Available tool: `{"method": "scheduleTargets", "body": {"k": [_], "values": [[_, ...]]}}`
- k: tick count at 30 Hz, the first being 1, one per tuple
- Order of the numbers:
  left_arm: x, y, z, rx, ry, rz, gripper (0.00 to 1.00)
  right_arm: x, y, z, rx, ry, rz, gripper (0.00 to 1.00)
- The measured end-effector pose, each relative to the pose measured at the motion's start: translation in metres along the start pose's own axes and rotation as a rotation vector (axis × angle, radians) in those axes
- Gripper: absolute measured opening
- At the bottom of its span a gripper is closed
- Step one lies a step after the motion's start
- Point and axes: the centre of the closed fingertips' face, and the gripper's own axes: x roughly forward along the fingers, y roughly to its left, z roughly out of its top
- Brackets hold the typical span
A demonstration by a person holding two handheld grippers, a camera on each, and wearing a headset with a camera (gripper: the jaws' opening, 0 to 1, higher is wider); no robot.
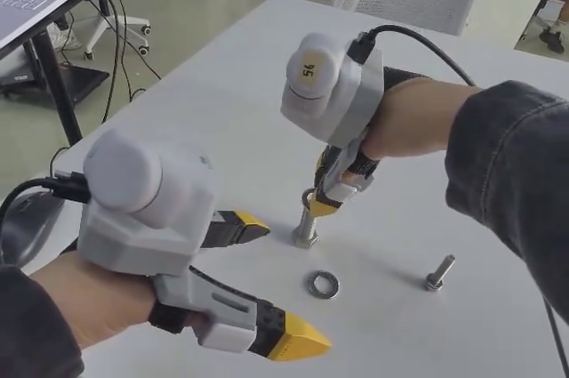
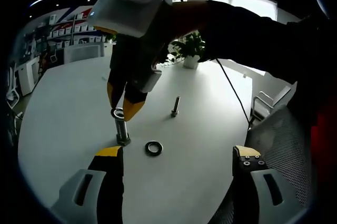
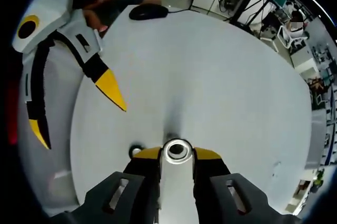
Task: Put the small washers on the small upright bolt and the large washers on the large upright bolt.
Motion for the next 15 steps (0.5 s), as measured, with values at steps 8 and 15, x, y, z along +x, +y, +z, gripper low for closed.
{"method": "scheduleTargets", "body": {"k": [8,15], "values": [[-0.0006,-0.0003,0.0007,-0.005,-0.004,-0.001,0.85,0.0046,0.0021,0.0001,-0.006,0.007,0.016,0.23],[-0.0003,-0.0005,0.0003,-0.006,-0.003,-0.005,0.85,0.0096,0.0029,0.0005,-0.005,0.021,0.034,0.23]]}}
